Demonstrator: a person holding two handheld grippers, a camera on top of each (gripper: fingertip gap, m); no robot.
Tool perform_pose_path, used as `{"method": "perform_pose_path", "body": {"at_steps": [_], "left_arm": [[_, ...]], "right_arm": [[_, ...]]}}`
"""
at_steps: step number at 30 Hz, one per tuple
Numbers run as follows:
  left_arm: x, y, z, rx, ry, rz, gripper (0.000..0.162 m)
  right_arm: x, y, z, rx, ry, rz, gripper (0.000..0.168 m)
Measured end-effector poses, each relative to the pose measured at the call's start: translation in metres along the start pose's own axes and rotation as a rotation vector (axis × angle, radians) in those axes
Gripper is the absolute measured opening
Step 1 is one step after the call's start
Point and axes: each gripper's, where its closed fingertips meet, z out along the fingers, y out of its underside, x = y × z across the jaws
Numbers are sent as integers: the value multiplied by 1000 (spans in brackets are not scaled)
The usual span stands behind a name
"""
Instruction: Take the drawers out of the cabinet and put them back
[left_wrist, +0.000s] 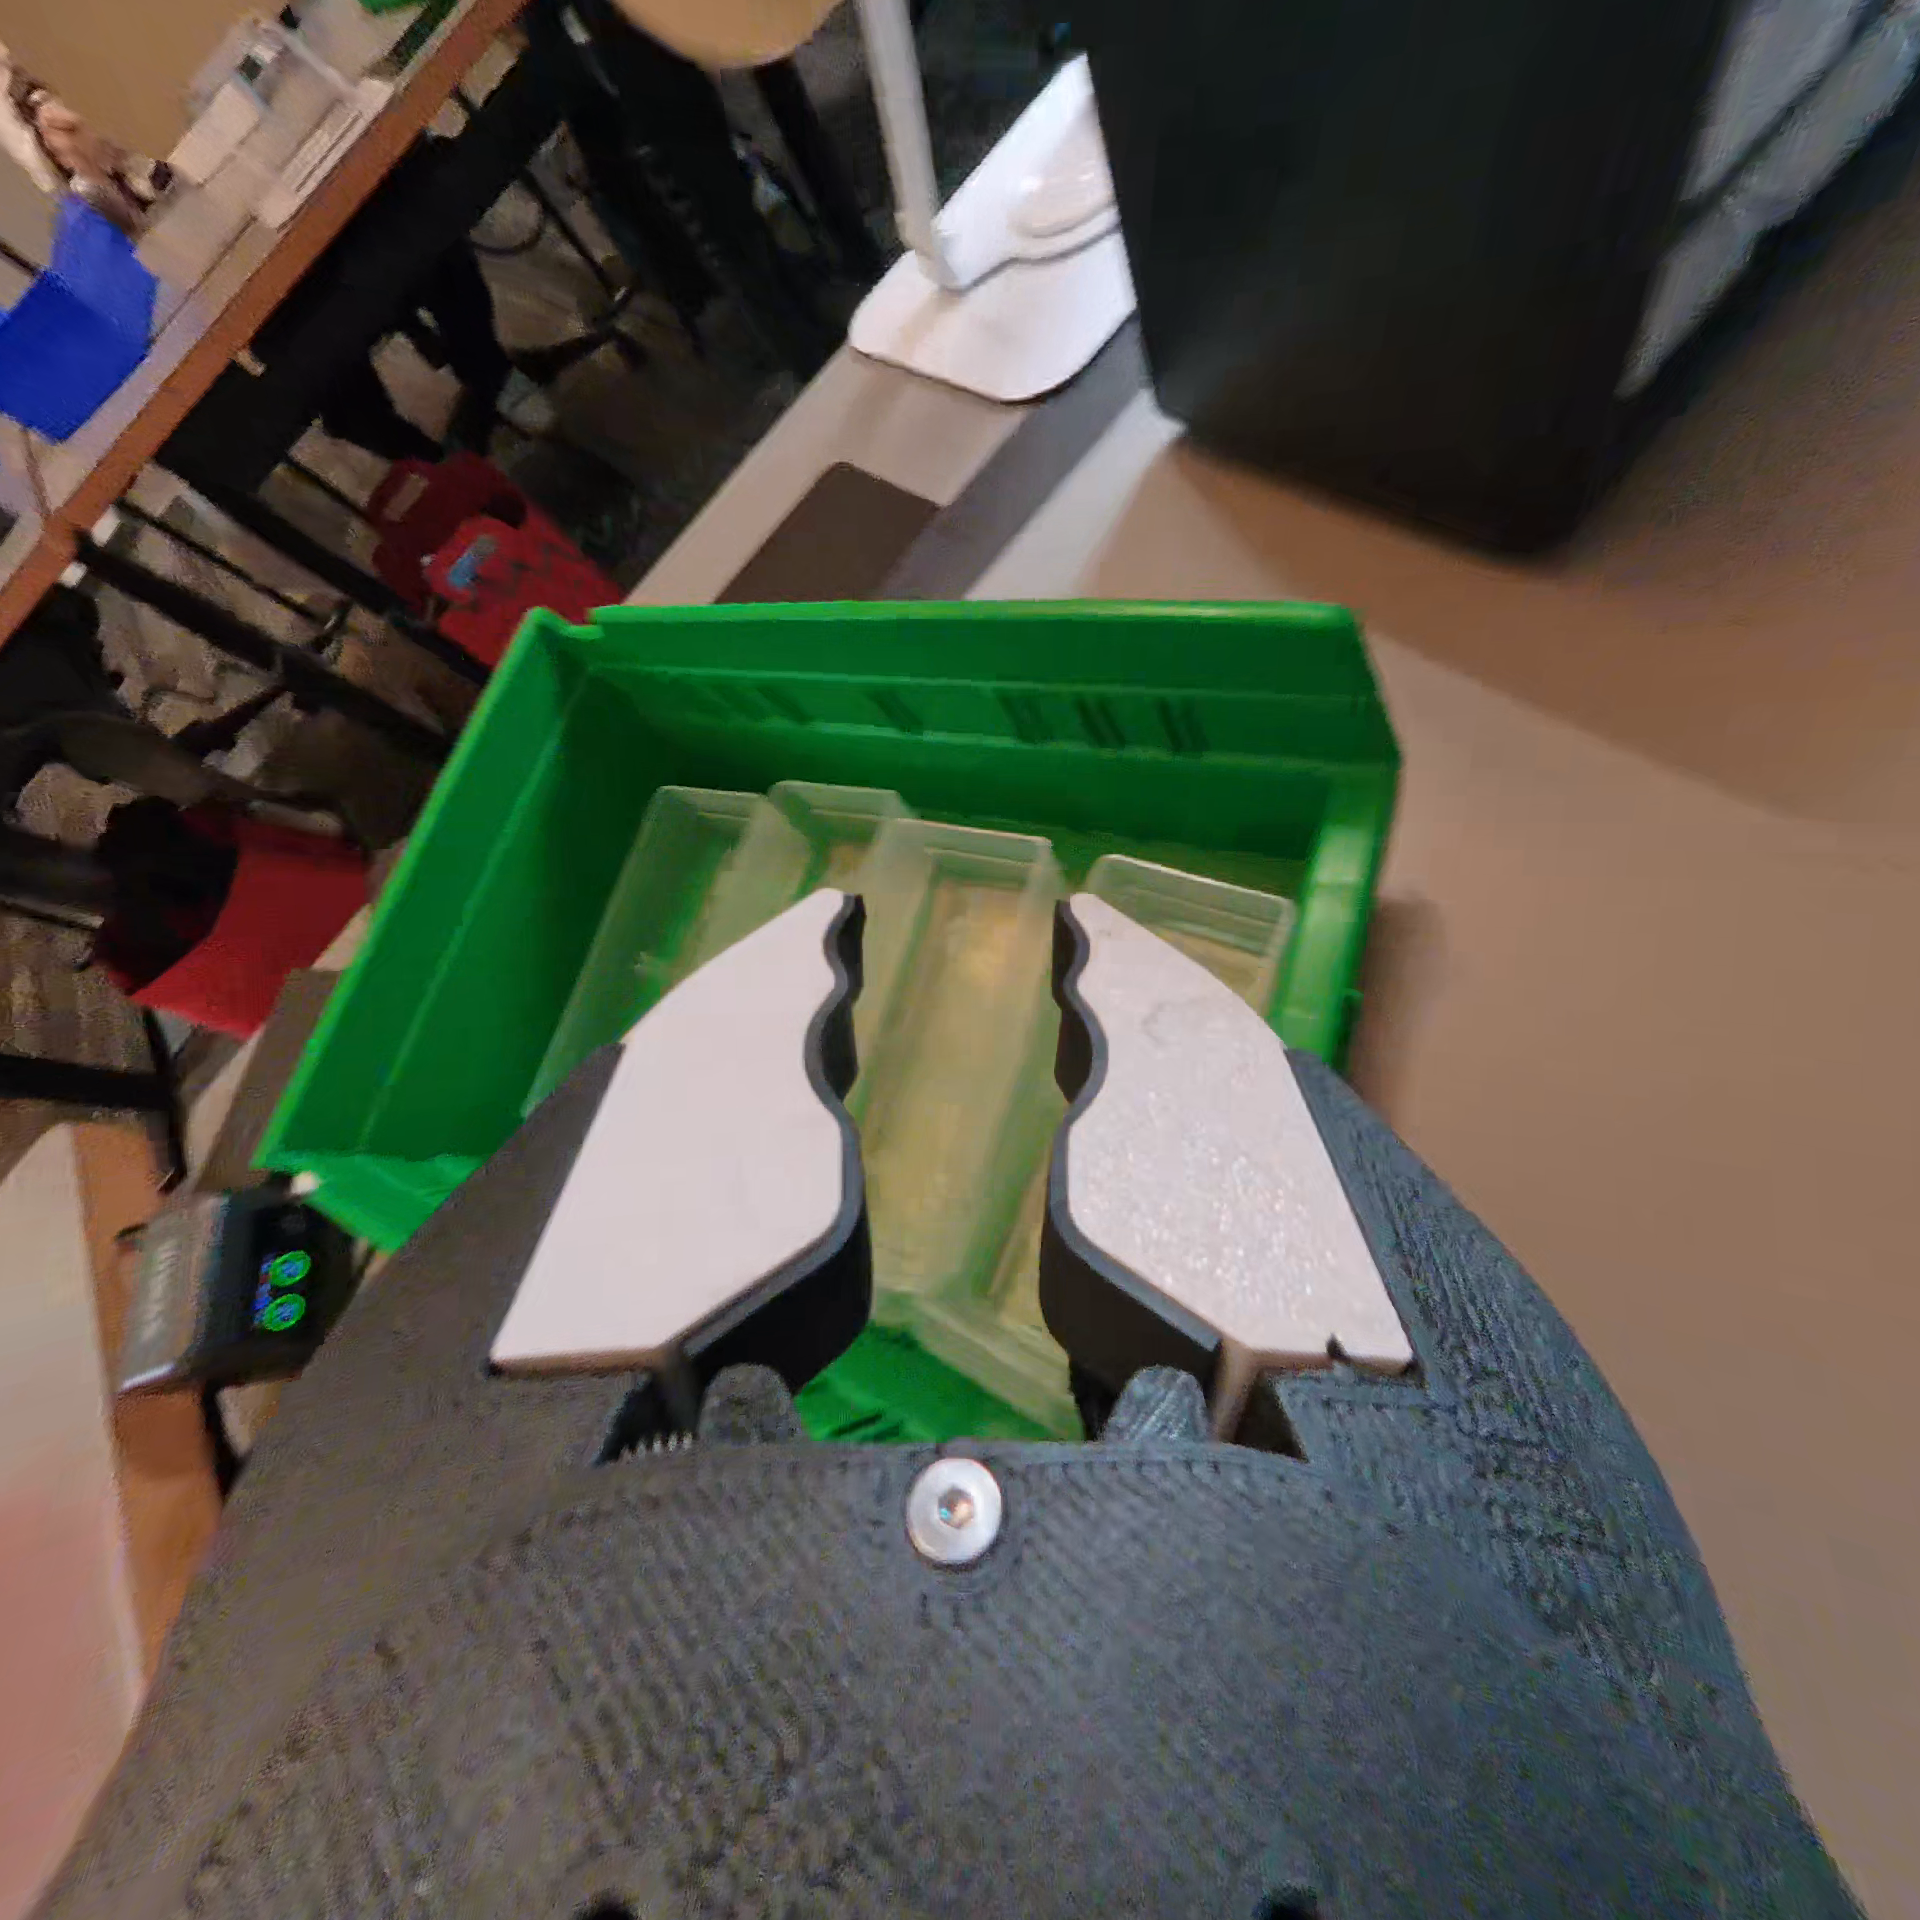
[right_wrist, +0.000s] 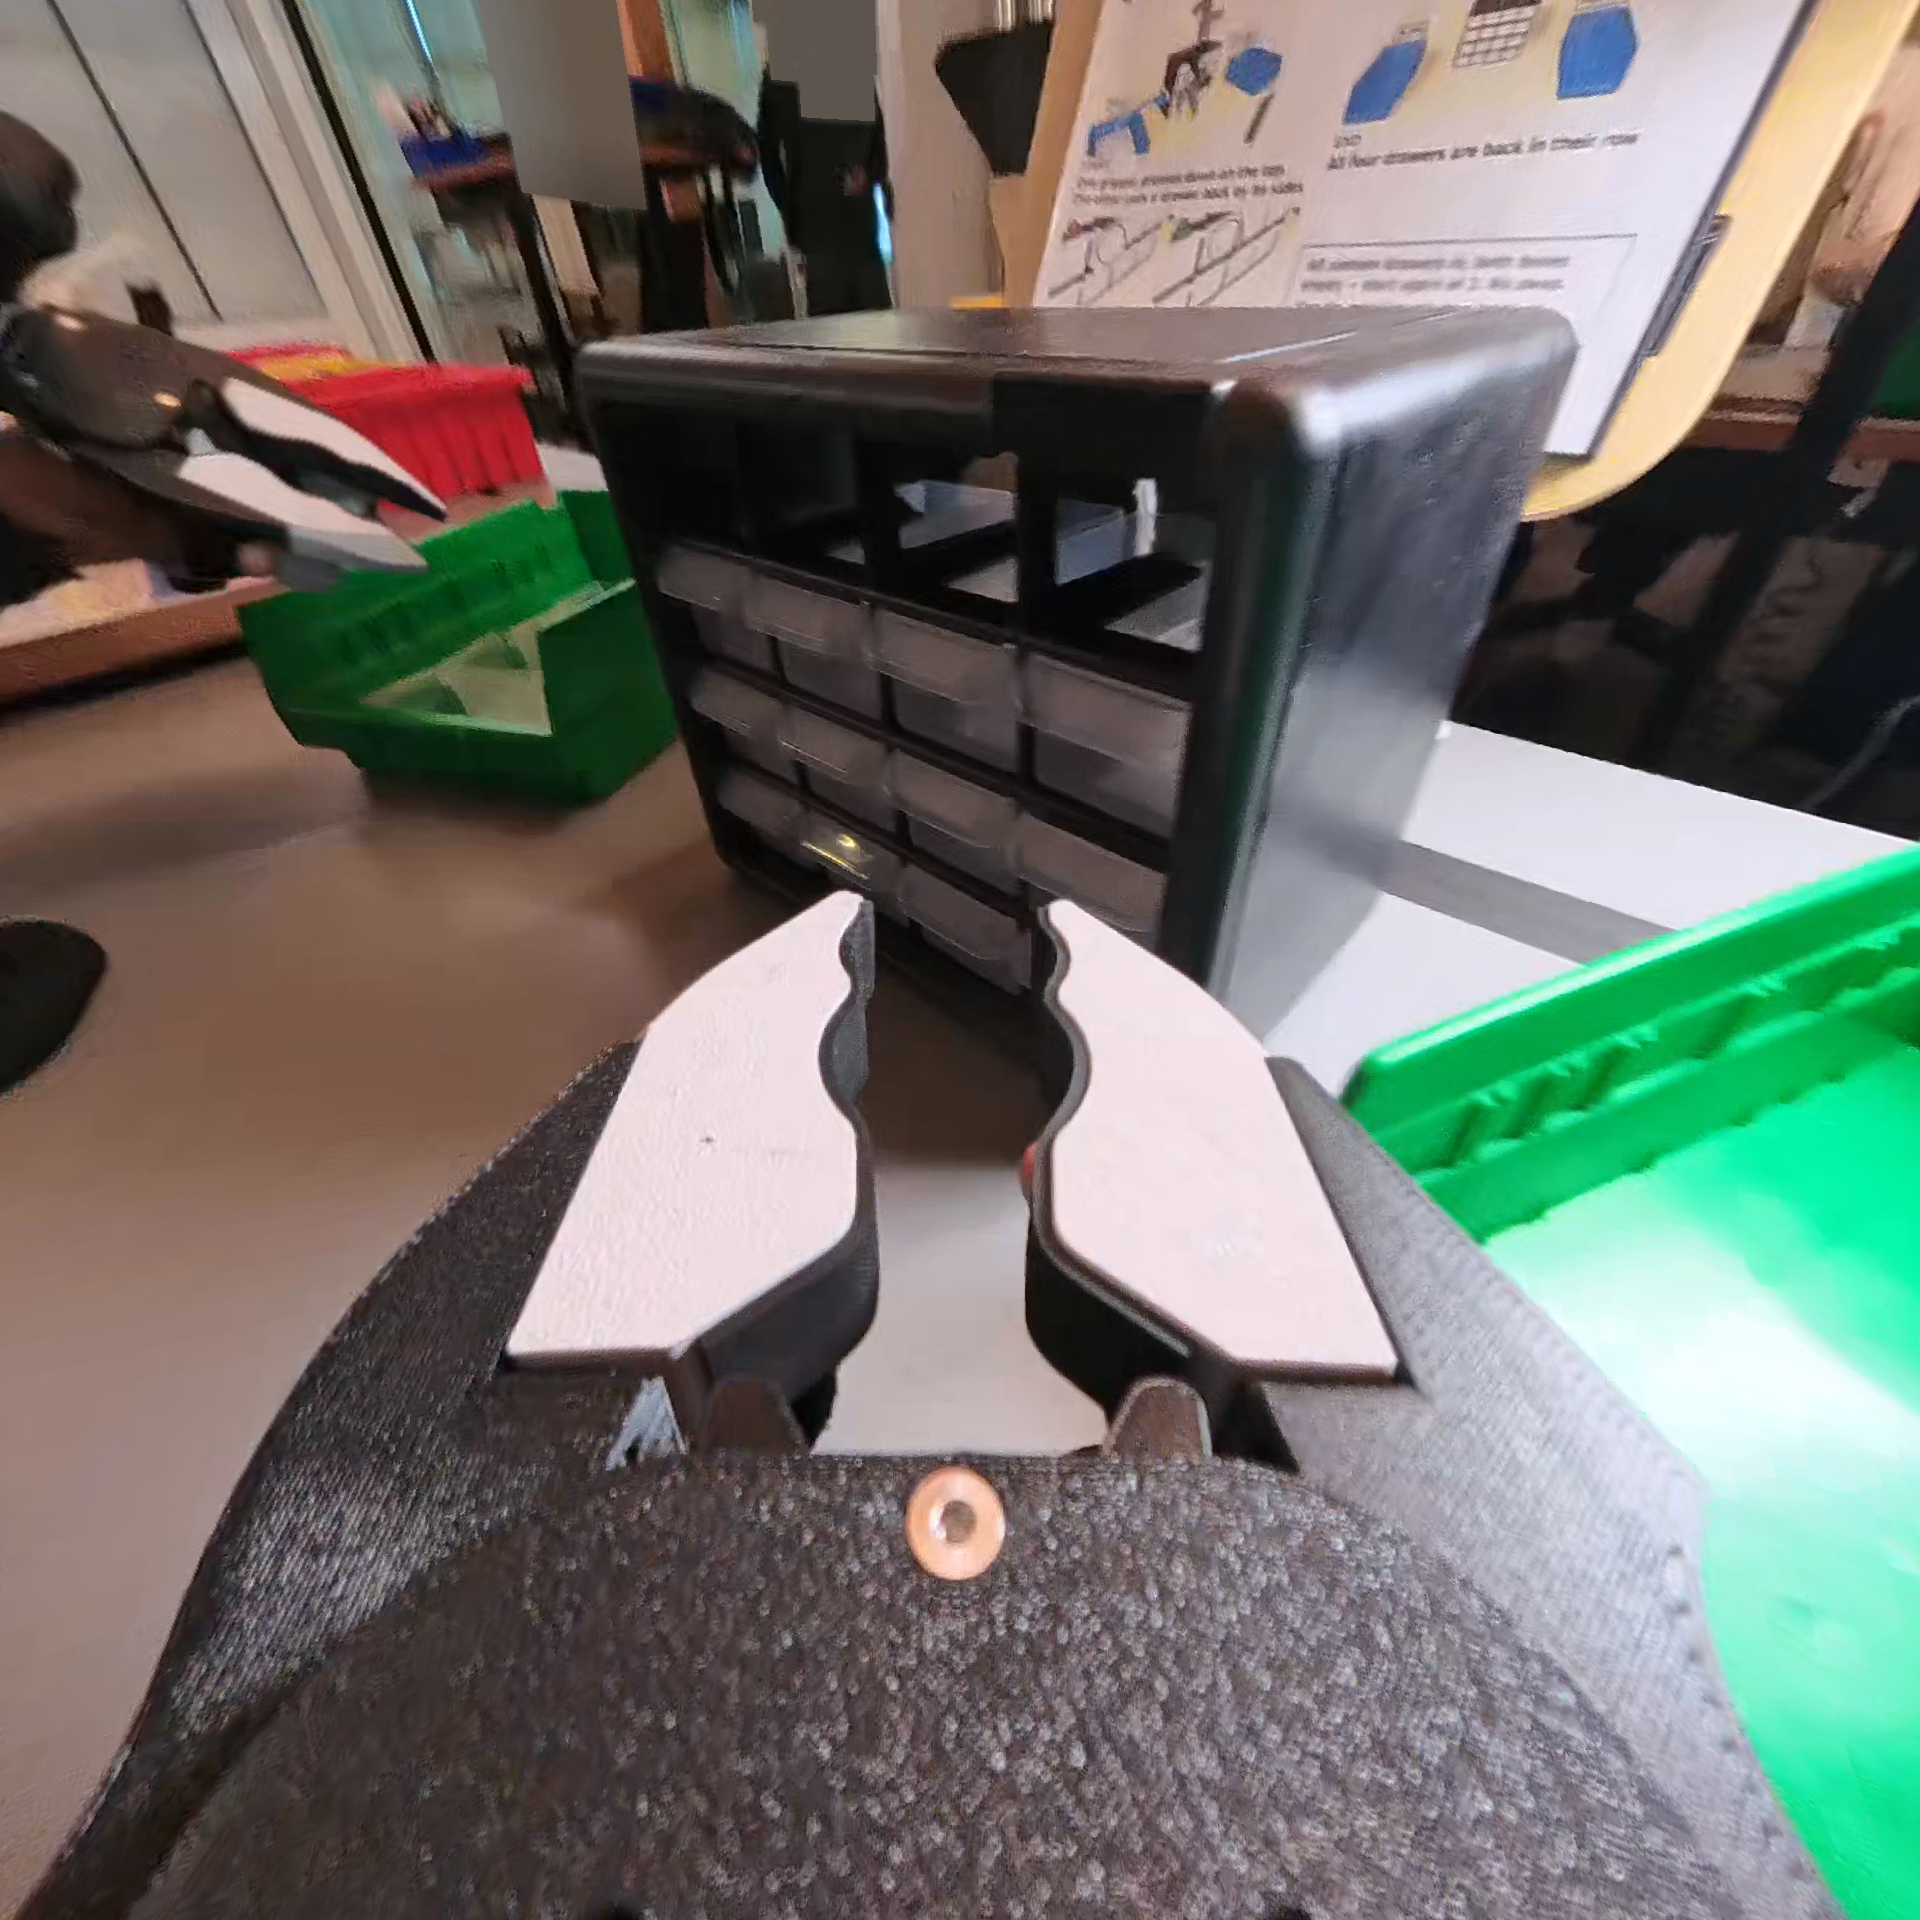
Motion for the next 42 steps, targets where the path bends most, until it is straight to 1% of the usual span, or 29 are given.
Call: {"method": "perform_pose_path", "body": {"at_steps": [3,5,8,14,17,19,22,26,27,29,31,33,35,36,38,39,42], "left_arm": [[-40,4,-1,-97,-58,0,36],[-63,13,1,-191,-94,20,36],[-86,30,10,-319,-106,35,33],[-117,62,36,-552,-111,139,25],[-128,80,47,-678,-94,247,24],[-136,93,51,-767,-78,322,24],[-144,109,56,-889,-41,457,26],[-145,122,62,-995,44,609,29],[-144,125,63,-1020,66,642,31],[-145,131,65,-1074,98,707,32],[-146,137,65,-1128,124,751,33],[-147,140,66,-1165,145,777,34],[-147,144,66,-1202,165,789,34],[-148,146,66,-1224,173,795,35],[-148,149,65,-1267,185,814,35],[-148,150,65,-1284,192,824,35],[-149,155,66,-1319,209,865,35]], "right_arm": [[-12,21,14,15,-16,-36,29],[-19,32,18,14,-32,-81,29],[-22,42,20,11,-43,-119,28],[-18,44,16,31,-41,-117,25],[-17,40,13,57,-40,-118,24],[-13,38,12,61,-11,-122,27],[-5,30,8,94,53,-154,29],[8,13,4,150,139,-196,31],[12,2,3,175,156,-208,30],[19,-29,2,219,176,-233,23],[28,-68,2,251,191,-251,8],[36,-97,12,191,170,-250,2],[41,-109,27,67,110,-259,1],[48,-113,34,19,111,-279,0],[55,-113,45,-72,61,-306,0],[57,-113,50,-91,32,-297,0],[56,-96,68,-191,-75,-273,0]]}}
